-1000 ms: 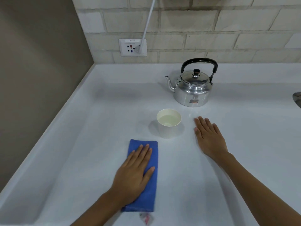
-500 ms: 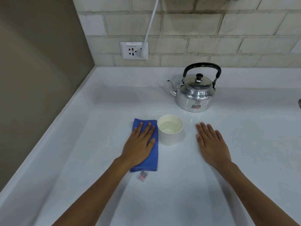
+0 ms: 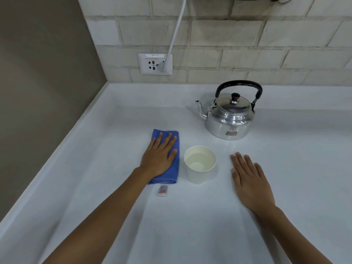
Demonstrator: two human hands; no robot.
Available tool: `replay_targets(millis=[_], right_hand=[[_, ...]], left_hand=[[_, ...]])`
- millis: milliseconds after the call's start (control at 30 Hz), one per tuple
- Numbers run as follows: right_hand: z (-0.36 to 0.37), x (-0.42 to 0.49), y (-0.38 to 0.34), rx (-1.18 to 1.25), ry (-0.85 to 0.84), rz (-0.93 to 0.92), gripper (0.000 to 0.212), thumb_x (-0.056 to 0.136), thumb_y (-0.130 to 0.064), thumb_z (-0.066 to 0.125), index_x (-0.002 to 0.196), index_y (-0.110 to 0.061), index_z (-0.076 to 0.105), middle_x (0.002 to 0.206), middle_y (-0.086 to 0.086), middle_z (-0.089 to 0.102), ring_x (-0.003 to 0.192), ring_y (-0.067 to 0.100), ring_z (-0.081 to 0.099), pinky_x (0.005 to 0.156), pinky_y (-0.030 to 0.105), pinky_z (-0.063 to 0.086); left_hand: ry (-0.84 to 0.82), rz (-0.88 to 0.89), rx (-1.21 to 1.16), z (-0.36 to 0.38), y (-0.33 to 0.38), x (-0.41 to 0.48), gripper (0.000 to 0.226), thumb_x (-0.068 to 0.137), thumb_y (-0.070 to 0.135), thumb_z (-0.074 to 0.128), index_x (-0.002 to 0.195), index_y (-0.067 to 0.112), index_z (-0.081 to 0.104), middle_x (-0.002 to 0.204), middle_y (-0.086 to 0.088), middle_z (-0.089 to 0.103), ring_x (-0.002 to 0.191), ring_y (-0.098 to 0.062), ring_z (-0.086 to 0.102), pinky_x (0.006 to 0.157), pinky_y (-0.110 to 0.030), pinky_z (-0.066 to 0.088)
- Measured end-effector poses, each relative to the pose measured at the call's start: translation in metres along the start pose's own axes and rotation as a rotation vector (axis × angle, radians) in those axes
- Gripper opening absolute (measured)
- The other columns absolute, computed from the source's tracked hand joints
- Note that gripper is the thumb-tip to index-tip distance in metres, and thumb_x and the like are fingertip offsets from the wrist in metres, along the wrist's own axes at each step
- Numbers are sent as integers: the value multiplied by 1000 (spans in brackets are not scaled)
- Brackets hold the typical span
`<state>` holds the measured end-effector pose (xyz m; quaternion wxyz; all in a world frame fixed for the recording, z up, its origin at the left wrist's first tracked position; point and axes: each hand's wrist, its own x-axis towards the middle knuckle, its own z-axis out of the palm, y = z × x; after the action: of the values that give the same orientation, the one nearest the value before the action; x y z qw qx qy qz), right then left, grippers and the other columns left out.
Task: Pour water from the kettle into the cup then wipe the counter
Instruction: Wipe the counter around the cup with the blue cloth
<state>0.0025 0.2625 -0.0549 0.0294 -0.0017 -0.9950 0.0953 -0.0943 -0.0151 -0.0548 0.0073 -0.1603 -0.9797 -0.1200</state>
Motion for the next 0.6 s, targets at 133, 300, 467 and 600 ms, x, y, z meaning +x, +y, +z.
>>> replay_targets(millis=[133, 300, 467, 600], right_hand=[[0, 0, 0, 29, 5, 7, 51, 98, -33, 14, 145, -28, -3, 157, -11, 0, 144, 9, -5, 119, 32, 0], [0, -1, -2, 47, 19, 11, 51, 98, -32, 17, 144, -28, -4, 156, -12, 0, 143, 7, -6, 119, 32, 0], [0, 0, -2, 59, 22, 14, 51, 97, -33, 15, 144, -30, -4, 155, -15, -1, 141, 3, -8, 119, 31, -1], [0, 0, -2, 56, 19, 15, 52, 94, -37, 7, 145, -32, -4, 153, -18, -5, 141, 2, -11, 119, 30, -2]], left_hand=[[-16, 186, -7, 0, -8, 18, 52, 97, 45, 19, 145, 31, 4, 156, 11, 2, 142, -11, -7, 115, -28, -5], [-8, 124, 30, -4, -16, 56, 52, 97, 43, 20, 145, 28, 7, 156, 7, 6, 144, -14, 0, 117, -33, 1], [-36, 11, 41, -5, -23, 99, 54, 97, 43, 19, 146, 25, 5, 157, 5, 4, 144, -17, -1, 117, -35, 1], [-51, -17, 33, -5, -29, 124, 54, 97, 43, 18, 146, 25, 4, 157, 5, 2, 144, -18, -3, 117, -36, 0]])
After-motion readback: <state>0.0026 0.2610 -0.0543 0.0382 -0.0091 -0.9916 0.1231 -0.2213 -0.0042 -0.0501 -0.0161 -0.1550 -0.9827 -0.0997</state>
